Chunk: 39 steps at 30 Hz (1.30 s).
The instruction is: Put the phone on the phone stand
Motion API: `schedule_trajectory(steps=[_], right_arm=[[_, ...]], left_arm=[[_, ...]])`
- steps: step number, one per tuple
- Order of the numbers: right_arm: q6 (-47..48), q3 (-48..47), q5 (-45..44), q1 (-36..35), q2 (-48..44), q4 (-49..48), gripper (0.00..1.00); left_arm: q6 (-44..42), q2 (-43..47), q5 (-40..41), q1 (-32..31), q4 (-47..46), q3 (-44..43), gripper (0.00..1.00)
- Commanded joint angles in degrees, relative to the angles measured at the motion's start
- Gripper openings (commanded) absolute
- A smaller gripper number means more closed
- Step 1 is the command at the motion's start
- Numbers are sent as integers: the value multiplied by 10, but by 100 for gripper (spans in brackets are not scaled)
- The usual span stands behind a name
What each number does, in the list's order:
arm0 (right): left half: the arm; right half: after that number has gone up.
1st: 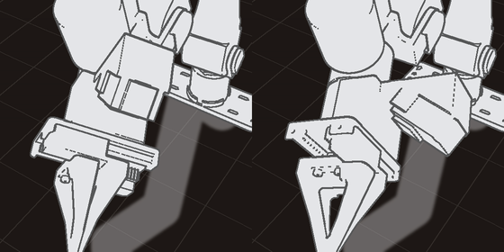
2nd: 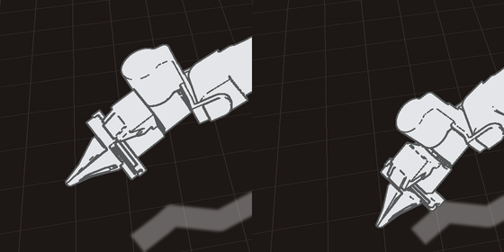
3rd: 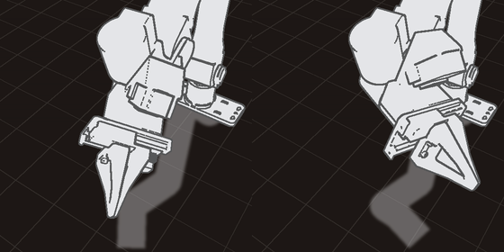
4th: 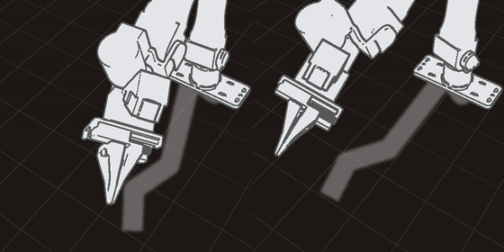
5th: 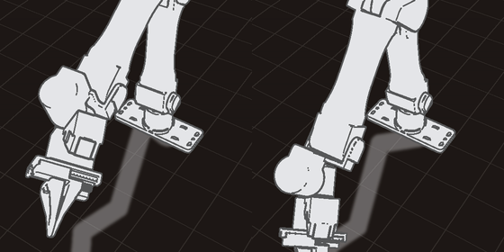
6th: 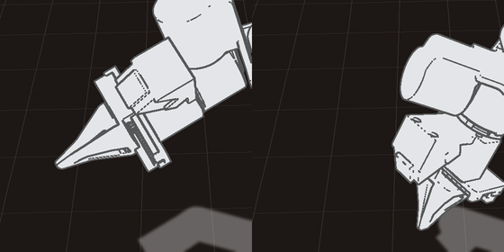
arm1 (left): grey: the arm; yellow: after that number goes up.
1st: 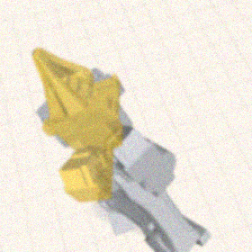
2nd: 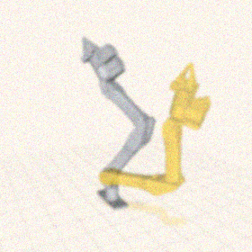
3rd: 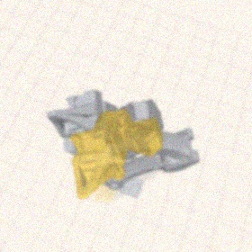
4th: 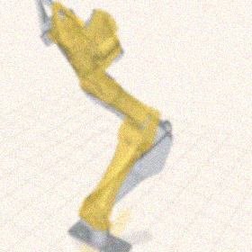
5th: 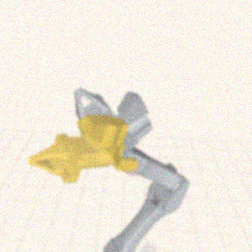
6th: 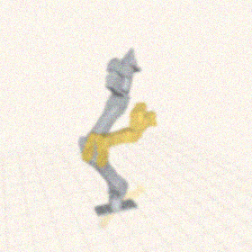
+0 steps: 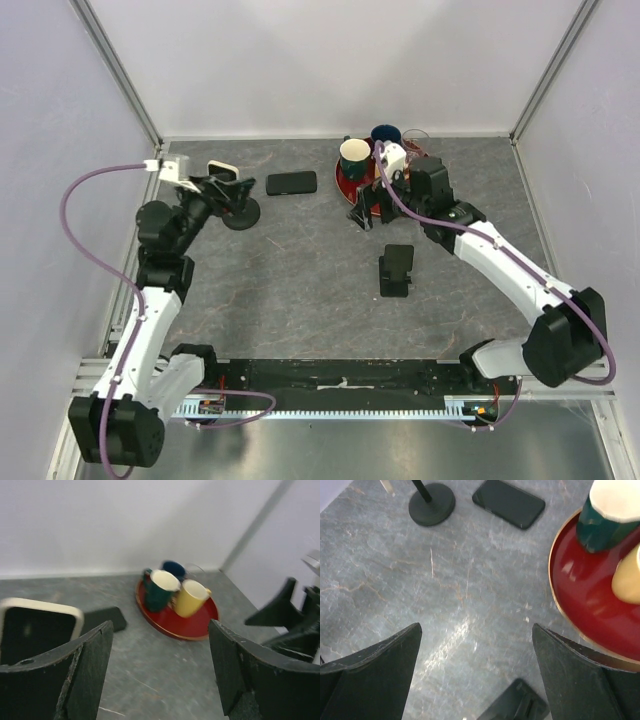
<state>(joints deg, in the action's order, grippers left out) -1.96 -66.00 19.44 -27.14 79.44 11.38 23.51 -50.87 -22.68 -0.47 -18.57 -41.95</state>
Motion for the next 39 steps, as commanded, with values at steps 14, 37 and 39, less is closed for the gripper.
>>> schedule_trajectory(steps=[14,37,39], right_arm=[[-91,69,-164,-35,-57,55,98],[-146,-77,-158,-55,90,0,85],[-183,-147,-172,-73,148,-23,78]], left_arm=[[-17,38,-52,-111,44,25,80],[-72,56,38,-155,150,-13,77],[-79,62,79,-156,165,-21,76]])
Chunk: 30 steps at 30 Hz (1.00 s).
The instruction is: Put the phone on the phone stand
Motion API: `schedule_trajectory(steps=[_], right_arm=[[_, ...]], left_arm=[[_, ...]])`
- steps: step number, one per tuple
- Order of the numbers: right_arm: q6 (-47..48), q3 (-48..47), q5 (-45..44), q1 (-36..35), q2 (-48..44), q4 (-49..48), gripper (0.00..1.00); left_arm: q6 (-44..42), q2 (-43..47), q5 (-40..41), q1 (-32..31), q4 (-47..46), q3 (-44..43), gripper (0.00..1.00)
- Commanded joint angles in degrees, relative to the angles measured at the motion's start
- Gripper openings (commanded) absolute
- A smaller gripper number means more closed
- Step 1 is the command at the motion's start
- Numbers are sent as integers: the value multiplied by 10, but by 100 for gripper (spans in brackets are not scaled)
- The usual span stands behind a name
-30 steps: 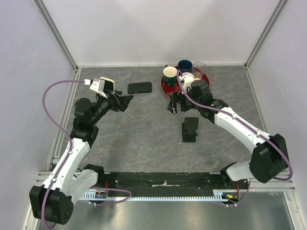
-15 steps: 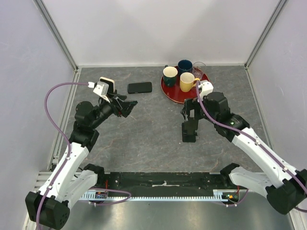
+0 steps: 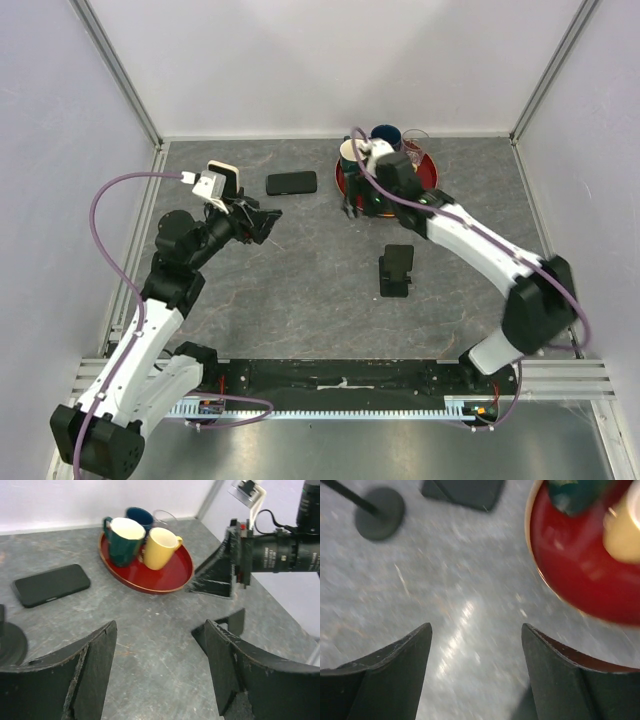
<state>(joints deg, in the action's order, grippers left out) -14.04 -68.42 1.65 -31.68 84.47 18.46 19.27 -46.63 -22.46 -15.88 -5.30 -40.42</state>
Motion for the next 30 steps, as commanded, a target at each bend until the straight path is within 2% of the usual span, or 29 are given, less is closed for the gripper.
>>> schedule_trajectory(steps=[1,3,5,6,8,10,13,15,17,23,28,30], right_arm=[[-77,-146,-1,-34,154,-121,76],[-106,-225,-48,-46,214,-140,70],[-145,-287,-71,-50,310,-153,67],[-160,-351,-100,-51,342,-156,66],[-187,-412,-117,-52,434,-177,66],[-201,-501,-125,-53,520,-208,60],[-209,-629,-139,-54,624,-215,49],[-208,-688,-155,-54,658,-228,48],[-213,-702,-171,-51,691,-258,48],[-314,-766,-167,-32,763,-272,36],[-355,-781,-169,-31,797,-247,25],[-364,-779,-165,-30,807,-240,24]], left_arm=[[-38,21,90,-1,48,-39,76],[-37,23,129,-1,67,-49,77],[-37,24,148,-1,84,-58,77],[-35,26,160,-1,88,-60,77],[-34,28,160,-2,91,-61,77],[-34,26,155,-6,89,-61,77],[-38,24,154,-13,90,-62,76],[-39,23,154,-19,91,-62,76],[-40,22,151,-23,91,-63,76],[-41,16,153,-28,95,-67,76],[-40,11,151,-28,95,-68,76],[-41,10,152,-28,97,-68,76]])
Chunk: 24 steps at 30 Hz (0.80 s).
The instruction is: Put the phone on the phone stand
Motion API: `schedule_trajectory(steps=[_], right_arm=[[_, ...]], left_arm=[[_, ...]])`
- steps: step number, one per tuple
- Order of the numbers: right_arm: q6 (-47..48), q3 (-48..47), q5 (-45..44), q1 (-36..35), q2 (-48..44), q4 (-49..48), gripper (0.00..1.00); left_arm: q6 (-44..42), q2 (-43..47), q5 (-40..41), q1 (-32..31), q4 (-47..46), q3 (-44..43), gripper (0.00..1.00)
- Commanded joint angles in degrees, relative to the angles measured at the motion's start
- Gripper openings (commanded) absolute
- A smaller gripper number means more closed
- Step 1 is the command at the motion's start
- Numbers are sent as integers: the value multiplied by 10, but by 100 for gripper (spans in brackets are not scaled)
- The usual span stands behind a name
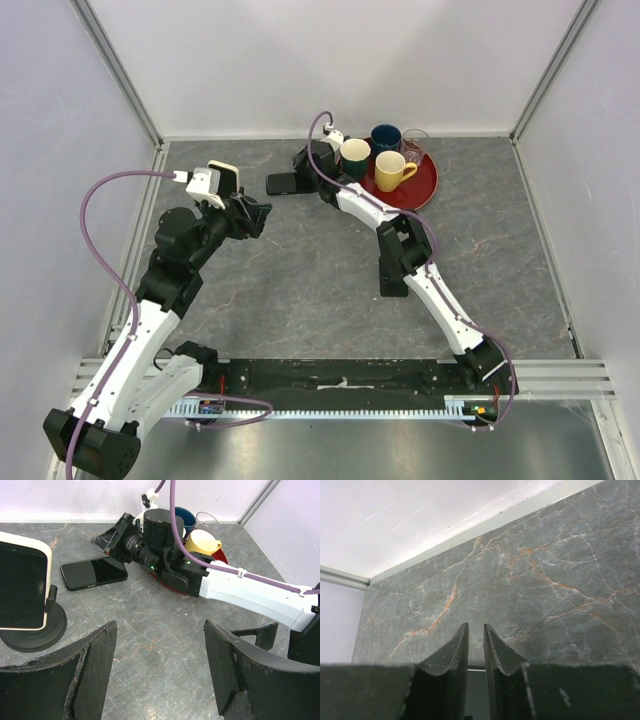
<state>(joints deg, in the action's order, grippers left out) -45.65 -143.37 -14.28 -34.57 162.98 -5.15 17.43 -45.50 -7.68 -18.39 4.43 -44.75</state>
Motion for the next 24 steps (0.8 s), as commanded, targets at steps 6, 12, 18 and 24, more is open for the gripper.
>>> schedule_trajectory(steps=[6,12,18,24], right_arm=[[-45,-40,-12,-4,24,50,20],[-1,-18,-21,-12,-12,143,19],[108,25,-27,-35,-64,194,19],[154,77,-32,-52,-106,226,24]], left_arm=[[-19,-4,3,0,-2,-24,76],[-18,-1,1,3,-6,-21,76],[-17,2,0,3,-11,-17,76],[-14,4,-7,3,-18,-11,76]])
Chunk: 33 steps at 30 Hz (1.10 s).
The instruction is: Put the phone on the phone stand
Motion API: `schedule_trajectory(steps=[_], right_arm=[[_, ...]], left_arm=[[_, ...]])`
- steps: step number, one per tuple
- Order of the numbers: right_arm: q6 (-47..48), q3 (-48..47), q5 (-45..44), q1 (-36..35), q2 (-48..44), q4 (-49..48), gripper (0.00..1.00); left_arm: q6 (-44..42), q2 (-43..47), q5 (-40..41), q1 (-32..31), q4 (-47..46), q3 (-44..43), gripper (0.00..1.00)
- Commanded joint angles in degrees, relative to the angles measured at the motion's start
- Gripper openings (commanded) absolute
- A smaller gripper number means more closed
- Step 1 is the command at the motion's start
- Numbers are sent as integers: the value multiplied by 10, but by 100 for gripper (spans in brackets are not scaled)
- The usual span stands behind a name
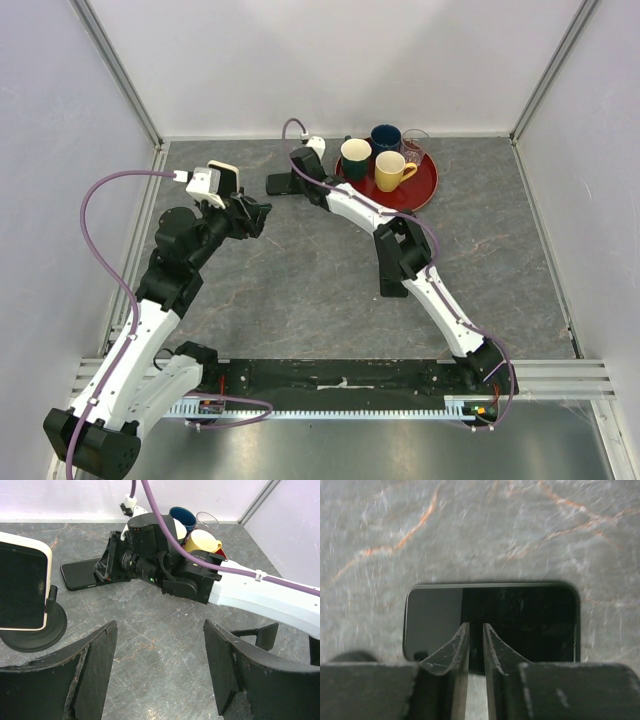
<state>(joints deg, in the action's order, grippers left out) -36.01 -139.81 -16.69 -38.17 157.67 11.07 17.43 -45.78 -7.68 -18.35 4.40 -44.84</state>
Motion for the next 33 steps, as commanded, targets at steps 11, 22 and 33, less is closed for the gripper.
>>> schedule_trajectory(steps=[11,22,33], right_arm=[[138,91,17,-6,-96,-71,56],[52,-68,15,42,28,-119,33],[41,-60,41,42,33,-100,24]], left_arm=[[-14,8,-16,1,-20,-9,76],[-10,-1,-26,1,-21,-10,76],[17,-39,-68,2,-22,-30,71]])
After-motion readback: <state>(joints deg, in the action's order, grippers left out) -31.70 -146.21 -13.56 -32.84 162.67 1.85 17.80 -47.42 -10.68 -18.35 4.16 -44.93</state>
